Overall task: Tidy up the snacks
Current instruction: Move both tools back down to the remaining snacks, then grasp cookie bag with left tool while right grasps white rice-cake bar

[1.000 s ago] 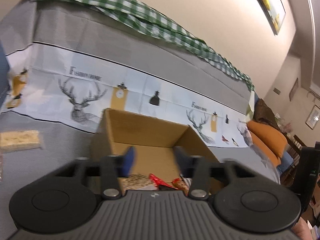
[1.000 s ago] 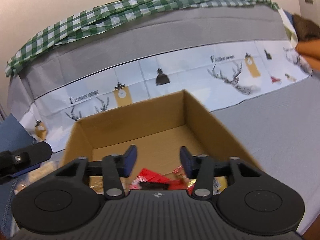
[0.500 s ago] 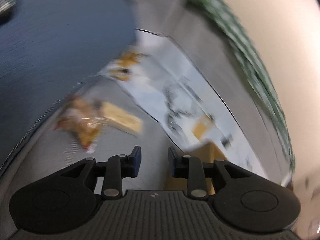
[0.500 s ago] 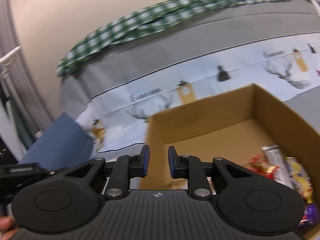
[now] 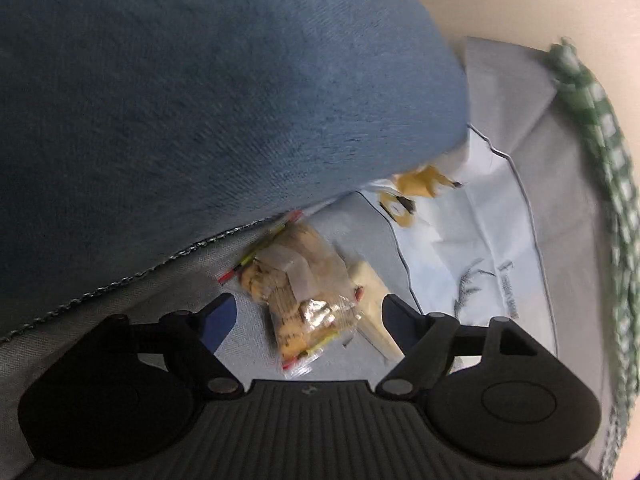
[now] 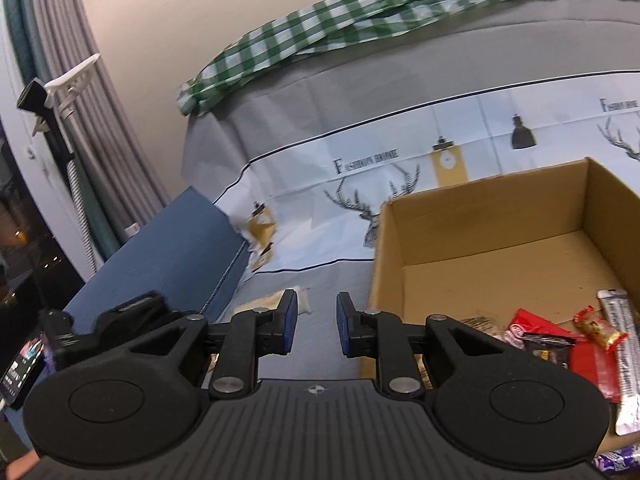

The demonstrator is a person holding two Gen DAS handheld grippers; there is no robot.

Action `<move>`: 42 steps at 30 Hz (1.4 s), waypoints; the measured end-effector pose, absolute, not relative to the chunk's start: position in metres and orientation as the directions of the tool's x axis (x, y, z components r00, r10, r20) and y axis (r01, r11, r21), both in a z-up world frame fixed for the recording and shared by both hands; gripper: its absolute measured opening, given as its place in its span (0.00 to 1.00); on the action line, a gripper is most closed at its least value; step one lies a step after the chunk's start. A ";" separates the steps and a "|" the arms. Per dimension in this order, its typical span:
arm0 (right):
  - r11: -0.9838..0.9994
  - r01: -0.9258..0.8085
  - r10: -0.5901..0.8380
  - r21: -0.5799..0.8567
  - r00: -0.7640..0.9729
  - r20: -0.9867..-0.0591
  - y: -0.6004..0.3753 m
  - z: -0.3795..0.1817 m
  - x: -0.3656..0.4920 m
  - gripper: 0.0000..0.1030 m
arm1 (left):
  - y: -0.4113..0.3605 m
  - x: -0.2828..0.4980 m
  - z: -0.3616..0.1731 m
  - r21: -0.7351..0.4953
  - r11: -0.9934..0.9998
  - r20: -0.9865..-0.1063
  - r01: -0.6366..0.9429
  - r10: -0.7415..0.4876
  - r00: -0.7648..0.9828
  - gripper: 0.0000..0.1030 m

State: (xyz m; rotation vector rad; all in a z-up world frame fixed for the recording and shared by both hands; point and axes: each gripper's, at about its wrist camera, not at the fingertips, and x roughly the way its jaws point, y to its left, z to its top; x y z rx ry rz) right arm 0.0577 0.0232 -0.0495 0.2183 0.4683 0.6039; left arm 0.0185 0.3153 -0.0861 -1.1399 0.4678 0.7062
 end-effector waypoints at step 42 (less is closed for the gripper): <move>0.878 -0.477 0.324 0.047 0.519 -0.791 0.233 -0.078 0.213 0.37 | 0.309 -0.007 -0.079 -0.519 0.275 -0.810 -0.810 0.145 0.568 0.79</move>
